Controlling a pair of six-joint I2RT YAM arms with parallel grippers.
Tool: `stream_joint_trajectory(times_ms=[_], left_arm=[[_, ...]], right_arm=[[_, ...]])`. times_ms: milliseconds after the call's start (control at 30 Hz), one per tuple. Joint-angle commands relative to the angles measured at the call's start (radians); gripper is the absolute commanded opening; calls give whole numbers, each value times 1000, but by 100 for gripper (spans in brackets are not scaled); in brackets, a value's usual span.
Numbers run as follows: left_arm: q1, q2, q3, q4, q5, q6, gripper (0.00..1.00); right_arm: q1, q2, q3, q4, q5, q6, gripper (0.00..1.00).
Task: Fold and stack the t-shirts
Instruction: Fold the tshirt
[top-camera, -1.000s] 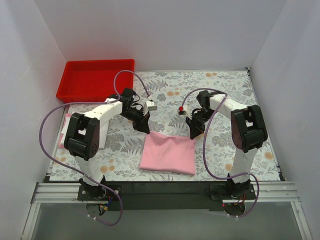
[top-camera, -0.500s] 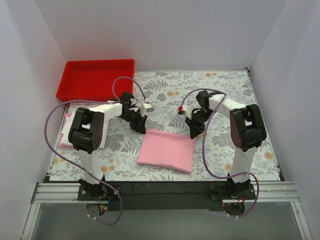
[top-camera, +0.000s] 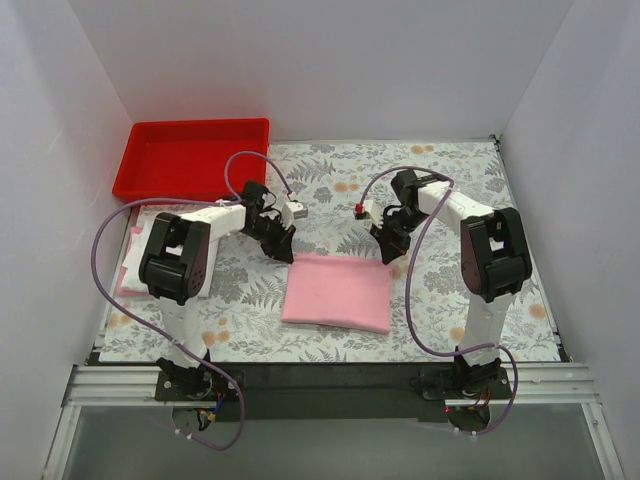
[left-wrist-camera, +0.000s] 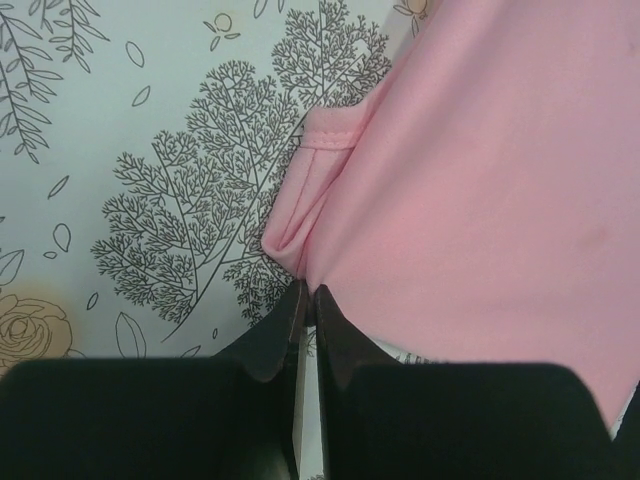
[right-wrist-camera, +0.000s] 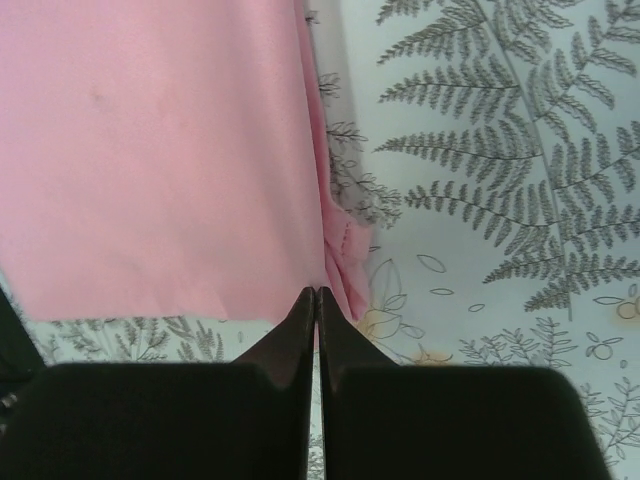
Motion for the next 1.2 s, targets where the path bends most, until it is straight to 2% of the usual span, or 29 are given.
stream_joint_trajectory(times_ms=[0, 233, 467, 500, 533, 600, 633, 667, 700, 800, 933, 967, 1033, 1067, 1100, 1167], left_arm=[[10, 37, 37, 46, -80, -36, 0], [10, 106, 107, 103, -135, -116, 0], [11, 120, 184, 146, -196, -179, 0], [11, 115, 215, 143, -198, -190, 13], [11, 105, 224, 140, -199, -210, 19], [14, 51, 241, 140, -184, -237, 30], [14, 26, 249, 142, -172, -286, 31], [14, -3, 249, 139, -129, -309, 34], [14, -59, 246, 132, -103, -340, 39], [7, -162, 206, 128, 4, -504, 40], [-36, -262, 71, 151, 123, -719, 59], [-61, -279, -2, 172, 138, -830, 61], [-84, -334, -90, 291, 217, -962, 62], [-110, -356, -148, 357, 239, -1027, 63], [-128, -392, -241, 487, 256, -1149, 64], [-185, -417, -319, 586, 261, -1223, 65]], right_arm=[[-10, 38, 35, 76, 87, 41, 1], [-10, 101, 99, 225, 201, 138, 1], [-26, 104, 171, 286, 267, 172, 1], [-28, 104, 188, 283, 271, 179, 2], [-29, 103, 205, 280, 277, 186, 19], [-37, 66, 228, 279, 277, 224, 35], [-39, 43, 228, 279, 268, 241, 53], [-43, -15, 217, 277, 232, 258, 59], [-45, -44, 210, 275, 210, 285, 61], [-43, -162, 150, 263, 89, 371, 63], [-43, -279, 15, 265, -139, 512, 70], [-40, -308, -19, 268, -243, 547, 70], [-31, -330, -122, 315, -331, 660, 71], [-26, -343, -155, 344, -424, 701, 71], [-22, -350, -187, 378, -453, 745, 71], [-2, -370, -292, 502, -526, 881, 72]])
